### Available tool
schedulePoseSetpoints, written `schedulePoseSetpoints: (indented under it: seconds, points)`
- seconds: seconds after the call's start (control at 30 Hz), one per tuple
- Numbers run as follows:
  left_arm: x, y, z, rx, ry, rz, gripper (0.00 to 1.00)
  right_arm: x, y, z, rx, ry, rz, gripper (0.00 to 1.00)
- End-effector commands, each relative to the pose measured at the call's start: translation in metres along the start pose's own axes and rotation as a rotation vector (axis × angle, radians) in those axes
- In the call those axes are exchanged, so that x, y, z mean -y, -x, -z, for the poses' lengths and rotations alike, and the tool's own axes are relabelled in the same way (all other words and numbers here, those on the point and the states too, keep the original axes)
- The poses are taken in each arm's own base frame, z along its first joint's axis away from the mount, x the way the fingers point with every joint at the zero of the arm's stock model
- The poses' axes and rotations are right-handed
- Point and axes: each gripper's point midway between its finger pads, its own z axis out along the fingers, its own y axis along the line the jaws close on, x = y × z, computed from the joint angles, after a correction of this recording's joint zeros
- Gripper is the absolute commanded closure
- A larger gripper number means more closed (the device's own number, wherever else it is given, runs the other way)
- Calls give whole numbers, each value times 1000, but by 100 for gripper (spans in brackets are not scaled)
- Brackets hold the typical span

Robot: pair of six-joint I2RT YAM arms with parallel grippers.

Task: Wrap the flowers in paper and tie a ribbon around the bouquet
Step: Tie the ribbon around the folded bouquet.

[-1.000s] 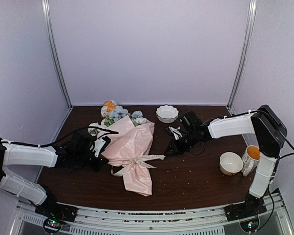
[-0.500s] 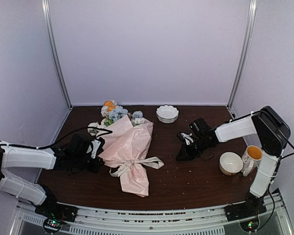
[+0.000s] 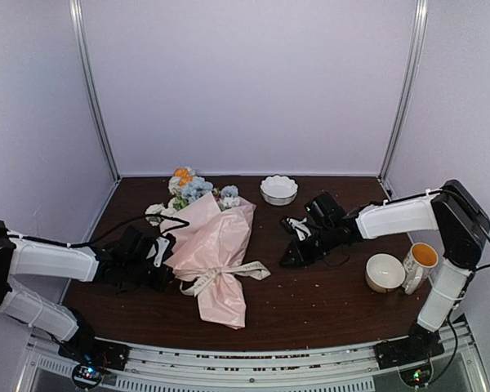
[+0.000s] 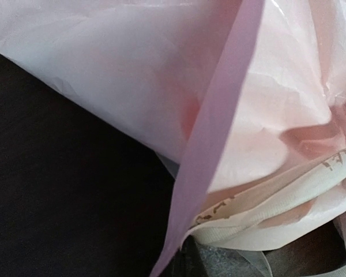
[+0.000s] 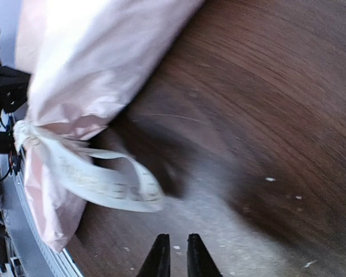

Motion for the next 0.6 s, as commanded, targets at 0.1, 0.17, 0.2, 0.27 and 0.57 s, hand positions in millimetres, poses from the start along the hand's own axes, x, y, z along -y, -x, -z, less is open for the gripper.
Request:
schedulePoseSetpoints:
  seconds: [0.1,0.17,0.2,0.27,0.57]
  points:
    - [3,21,8,88,-14,6,73,-124,16,5,70,53,375,74]
    - [-1,24,12,94,13,17,44,-132,17,0,65,50,397,73]
    - [-3,29,17,114,28,22,38,-133,19,-1,65,57,387,73]
    - [-9,42,33,190,72,27,31,-131,23,-3,67,54,375,73]
    - [62,70,107,480,-15,-241,19,-116,20,-6,48,7,373,70]
